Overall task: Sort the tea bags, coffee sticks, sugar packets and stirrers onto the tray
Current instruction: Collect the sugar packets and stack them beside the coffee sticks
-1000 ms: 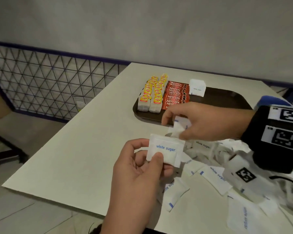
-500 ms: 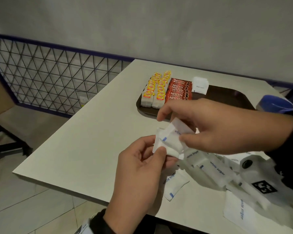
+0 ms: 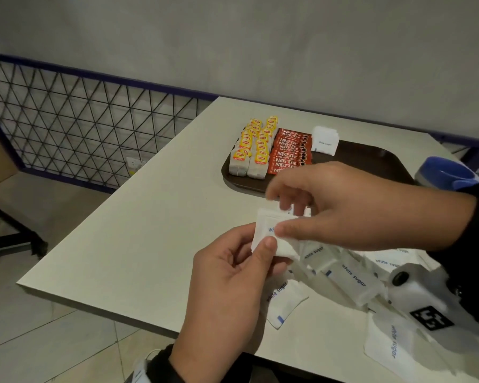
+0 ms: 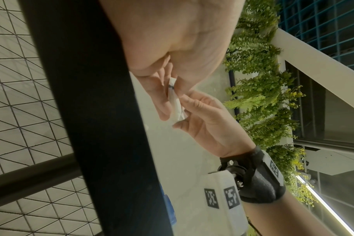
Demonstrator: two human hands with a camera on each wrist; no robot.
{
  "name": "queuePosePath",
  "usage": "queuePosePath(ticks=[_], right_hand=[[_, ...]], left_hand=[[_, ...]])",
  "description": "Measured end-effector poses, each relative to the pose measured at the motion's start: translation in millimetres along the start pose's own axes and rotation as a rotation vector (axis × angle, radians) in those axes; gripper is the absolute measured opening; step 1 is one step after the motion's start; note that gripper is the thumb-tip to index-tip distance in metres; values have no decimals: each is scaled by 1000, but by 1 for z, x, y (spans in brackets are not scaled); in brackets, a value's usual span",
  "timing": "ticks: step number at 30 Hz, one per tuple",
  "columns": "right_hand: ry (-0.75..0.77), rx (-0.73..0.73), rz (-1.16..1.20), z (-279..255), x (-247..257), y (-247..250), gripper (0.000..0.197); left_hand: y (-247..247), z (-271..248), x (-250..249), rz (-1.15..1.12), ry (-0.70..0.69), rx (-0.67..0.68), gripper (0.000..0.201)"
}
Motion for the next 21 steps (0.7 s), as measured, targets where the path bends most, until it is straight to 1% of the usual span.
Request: queuePosePath(ticks=[2,3,6,8,10,13,15,19,21], right_hand=[[-76,69,143,0,-5,-1,18],[-96,86,204,0,-7,-2,15],[-101,106,331,-2,-9,-2,14],[-79,163,412,-3,-11,-1,15],[-77,248,443,-5,-16,1,16],[-112,336,384,0,-32,13,14],[-176,295,326,10,-52,34,12],[-349,29,168,45,-119,86,6],[-439,-67,106,63,-154,97,7]], left_hand=[[0,0,0,-3,7,14,17],[1,0,0,7,6,33,18],[2,1,1,33,5,65,22],[2,1,3,20,14,50,24],[1,1,5,0,33,41,24],[2,3,10,-50,39,30,27],[6,6,10,-25,-1,4,29],[6,9,10,40,-75,-9,29],[5,10,13,40,-97,12,27]])
Point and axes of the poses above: each hand's wrist, its own z-axis towards the middle knuckle, its own y-axis out of the back of the hand, x = y × z, the point moved 3 cm from there along z, towards the middle knuckle, and after that the axes turned 7 degrees about z, right-handed, at the moved point
